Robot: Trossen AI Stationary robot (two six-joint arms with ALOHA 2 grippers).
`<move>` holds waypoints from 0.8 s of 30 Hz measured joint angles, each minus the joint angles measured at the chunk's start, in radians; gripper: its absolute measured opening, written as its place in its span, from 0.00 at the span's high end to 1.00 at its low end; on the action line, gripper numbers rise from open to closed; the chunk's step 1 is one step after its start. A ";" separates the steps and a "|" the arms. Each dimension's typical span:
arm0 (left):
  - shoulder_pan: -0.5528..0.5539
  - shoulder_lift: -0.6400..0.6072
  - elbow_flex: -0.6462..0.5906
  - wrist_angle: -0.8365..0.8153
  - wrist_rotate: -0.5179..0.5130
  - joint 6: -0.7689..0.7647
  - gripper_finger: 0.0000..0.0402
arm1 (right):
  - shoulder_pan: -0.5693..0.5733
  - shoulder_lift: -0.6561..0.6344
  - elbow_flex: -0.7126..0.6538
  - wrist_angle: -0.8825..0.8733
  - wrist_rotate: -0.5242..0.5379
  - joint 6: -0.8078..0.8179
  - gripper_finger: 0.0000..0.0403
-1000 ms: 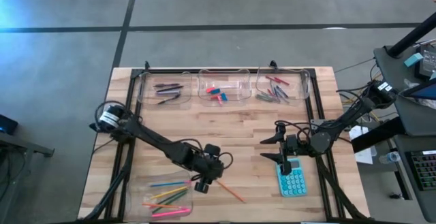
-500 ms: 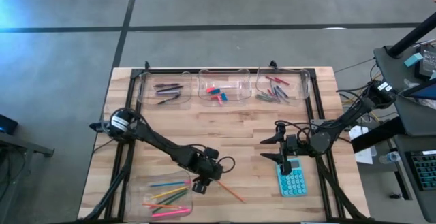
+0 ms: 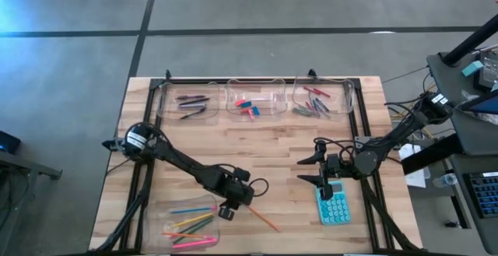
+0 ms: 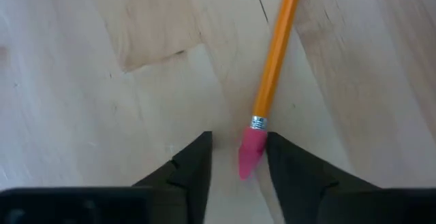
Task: Sort crayons/erasers/pens/pencils in bins
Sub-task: Put the orange pencil into the bottom transparent bin
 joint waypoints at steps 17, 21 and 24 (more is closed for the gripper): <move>0.028 -0.054 0.029 -0.037 -0.019 0.013 0.97 | 0.000 0.000 0.000 0.000 0.000 -0.005 0.51; 0.037 -0.108 0.036 -0.028 -0.037 0.005 0.97 | 0.000 -0.009 0.000 0.011 -0.001 -0.008 0.51; 0.043 -0.154 0.034 -0.049 -0.039 -0.048 0.97 | 0.000 -0.031 0.000 0.012 -0.003 -0.008 0.51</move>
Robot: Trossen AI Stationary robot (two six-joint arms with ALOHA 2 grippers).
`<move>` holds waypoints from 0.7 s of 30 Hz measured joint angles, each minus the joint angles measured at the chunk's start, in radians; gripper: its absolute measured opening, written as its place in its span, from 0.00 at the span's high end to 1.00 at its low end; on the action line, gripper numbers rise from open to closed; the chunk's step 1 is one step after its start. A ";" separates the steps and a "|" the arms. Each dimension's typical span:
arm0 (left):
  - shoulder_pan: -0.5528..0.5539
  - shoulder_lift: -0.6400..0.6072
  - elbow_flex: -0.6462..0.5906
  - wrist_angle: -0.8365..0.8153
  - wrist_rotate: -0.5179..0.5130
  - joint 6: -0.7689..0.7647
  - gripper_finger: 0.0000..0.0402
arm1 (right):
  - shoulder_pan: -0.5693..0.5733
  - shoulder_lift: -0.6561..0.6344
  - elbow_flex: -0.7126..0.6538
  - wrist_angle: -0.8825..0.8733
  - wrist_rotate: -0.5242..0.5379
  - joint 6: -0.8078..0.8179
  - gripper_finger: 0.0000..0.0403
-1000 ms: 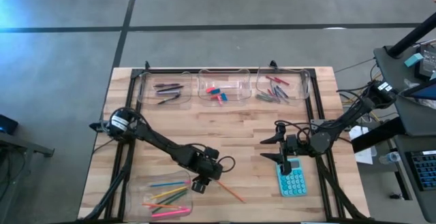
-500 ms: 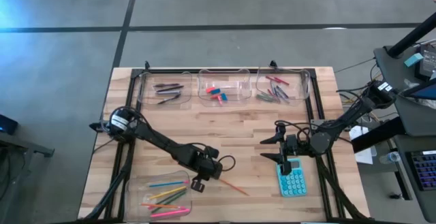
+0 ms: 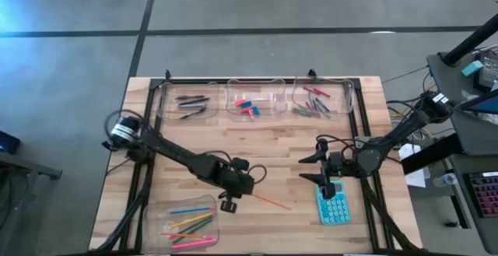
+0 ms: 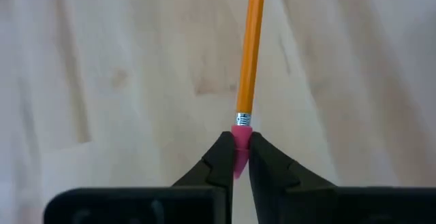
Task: Sort crayons/erasers/pens/pencils in bins
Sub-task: Put the orange pencil into the bottom transparent bin
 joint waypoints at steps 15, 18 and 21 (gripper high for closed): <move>-0.008 -0.361 -0.003 -0.229 -0.041 -0.131 0.97 | 0.123 -0.110 0.000 -0.001 0.000 -0.070 0.51; -0.024 -0.407 -0.003 -0.334 -0.041 -0.210 0.97 | 0.125 -0.107 0.000 -0.001 0.000 -0.070 0.51; -0.057 -0.440 -0.006 -0.435 -0.015 -0.291 0.97 | 0.124 -0.106 0.000 -0.001 0.001 -0.071 0.51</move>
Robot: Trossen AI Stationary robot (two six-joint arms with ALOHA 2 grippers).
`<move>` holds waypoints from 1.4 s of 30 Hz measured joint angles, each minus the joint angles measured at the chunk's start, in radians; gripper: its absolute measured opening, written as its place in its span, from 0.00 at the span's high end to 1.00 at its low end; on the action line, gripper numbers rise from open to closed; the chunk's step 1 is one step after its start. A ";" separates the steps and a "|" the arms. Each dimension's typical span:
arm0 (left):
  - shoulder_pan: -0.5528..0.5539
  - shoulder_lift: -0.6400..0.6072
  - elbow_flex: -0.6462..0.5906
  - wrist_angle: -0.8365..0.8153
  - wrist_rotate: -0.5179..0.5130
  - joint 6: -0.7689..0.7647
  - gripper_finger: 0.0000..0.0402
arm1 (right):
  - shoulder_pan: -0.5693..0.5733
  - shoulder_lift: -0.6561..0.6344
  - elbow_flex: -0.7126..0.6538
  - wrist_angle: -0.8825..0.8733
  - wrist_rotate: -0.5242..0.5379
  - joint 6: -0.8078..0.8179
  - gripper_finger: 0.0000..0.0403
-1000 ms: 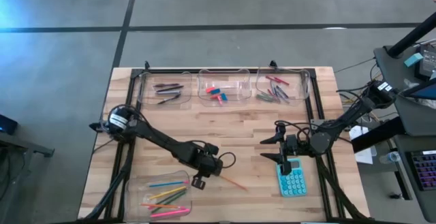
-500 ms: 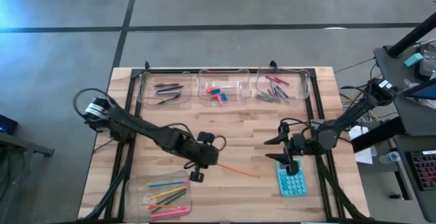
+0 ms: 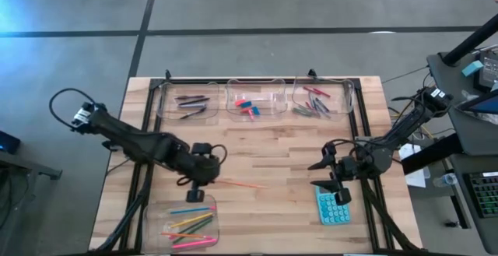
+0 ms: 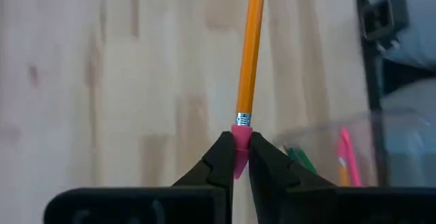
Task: Sort crayons/erasers/pens/pencils in bins
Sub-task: Put the orange pencil into the bottom transparent bin
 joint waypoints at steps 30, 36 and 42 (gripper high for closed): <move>-0.596 -0.159 -0.262 -0.014 0.217 -0.873 0.97 | 0.000 0.019 0.000 0.015 0.010 0.008 0.51; -0.600 -0.162 -0.321 0.043 0.184 -0.881 0.97 | 0.000 0.021 0.000 0.016 0.026 0.008 0.51; -0.600 -0.163 -0.414 0.145 0.207 -0.915 0.92 | 0.000 0.037 0.000 0.017 0.028 0.018 0.51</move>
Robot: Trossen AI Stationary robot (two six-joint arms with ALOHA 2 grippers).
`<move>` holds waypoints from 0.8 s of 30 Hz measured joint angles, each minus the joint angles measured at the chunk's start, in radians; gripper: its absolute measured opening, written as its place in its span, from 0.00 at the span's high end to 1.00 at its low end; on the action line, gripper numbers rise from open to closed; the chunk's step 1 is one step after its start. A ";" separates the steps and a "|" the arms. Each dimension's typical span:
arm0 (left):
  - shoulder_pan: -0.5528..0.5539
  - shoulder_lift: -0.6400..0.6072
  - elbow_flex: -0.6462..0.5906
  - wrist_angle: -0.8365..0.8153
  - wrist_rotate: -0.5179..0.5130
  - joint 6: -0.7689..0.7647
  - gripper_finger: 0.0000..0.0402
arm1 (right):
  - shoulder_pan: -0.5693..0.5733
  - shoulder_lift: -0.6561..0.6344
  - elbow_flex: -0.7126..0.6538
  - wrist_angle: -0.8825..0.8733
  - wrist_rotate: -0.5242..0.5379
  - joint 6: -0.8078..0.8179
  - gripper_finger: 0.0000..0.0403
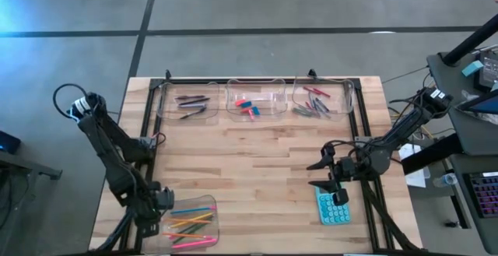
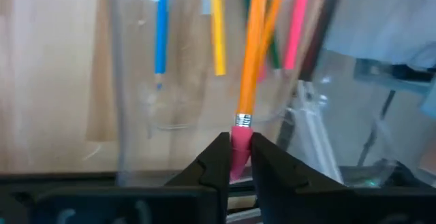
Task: Sort crayons/erasers/pens/pencils in bins
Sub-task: Put the orange pencil into the bottom transparent bin, then return to Home Position
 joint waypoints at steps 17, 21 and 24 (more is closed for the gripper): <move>0.040 0.000 -0.024 -0.196 -0.042 0.013 0.63 | 0.000 0.006 0.000 0.008 0.000 0.002 0.51; 0.069 -0.001 -0.024 -0.254 -0.042 0.020 0.63 | 0.000 0.006 0.000 0.008 0.000 0.002 0.51; 0.092 -0.008 -0.014 -0.239 -0.043 0.055 0.63 | 0.000 0.006 0.000 0.008 0.000 0.002 0.51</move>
